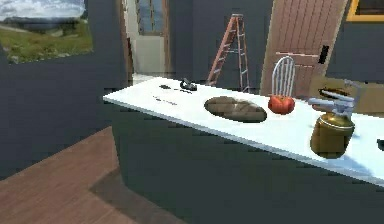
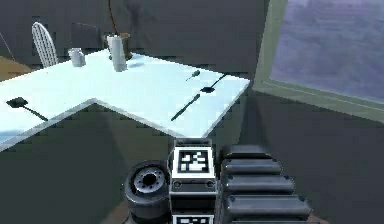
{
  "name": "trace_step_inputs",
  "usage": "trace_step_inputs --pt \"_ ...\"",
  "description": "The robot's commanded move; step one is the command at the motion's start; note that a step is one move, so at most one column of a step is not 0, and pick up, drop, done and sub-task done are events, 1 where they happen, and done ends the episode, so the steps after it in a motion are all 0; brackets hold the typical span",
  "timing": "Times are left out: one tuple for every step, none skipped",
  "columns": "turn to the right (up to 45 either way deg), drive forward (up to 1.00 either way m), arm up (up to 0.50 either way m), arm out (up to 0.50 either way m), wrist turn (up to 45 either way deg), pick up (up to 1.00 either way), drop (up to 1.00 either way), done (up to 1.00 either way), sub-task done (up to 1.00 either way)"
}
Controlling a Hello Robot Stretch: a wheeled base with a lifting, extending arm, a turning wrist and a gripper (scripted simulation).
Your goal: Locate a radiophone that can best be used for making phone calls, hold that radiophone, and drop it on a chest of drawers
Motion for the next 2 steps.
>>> trace_step_inputs --pt "-45.0 0.00 0.00 0.00 0.0 0.00 0.00 0.00 0.00" --pt "0.0 1.00 0.00 0.00 0.0 0.00 0.00 0.00 0.00"
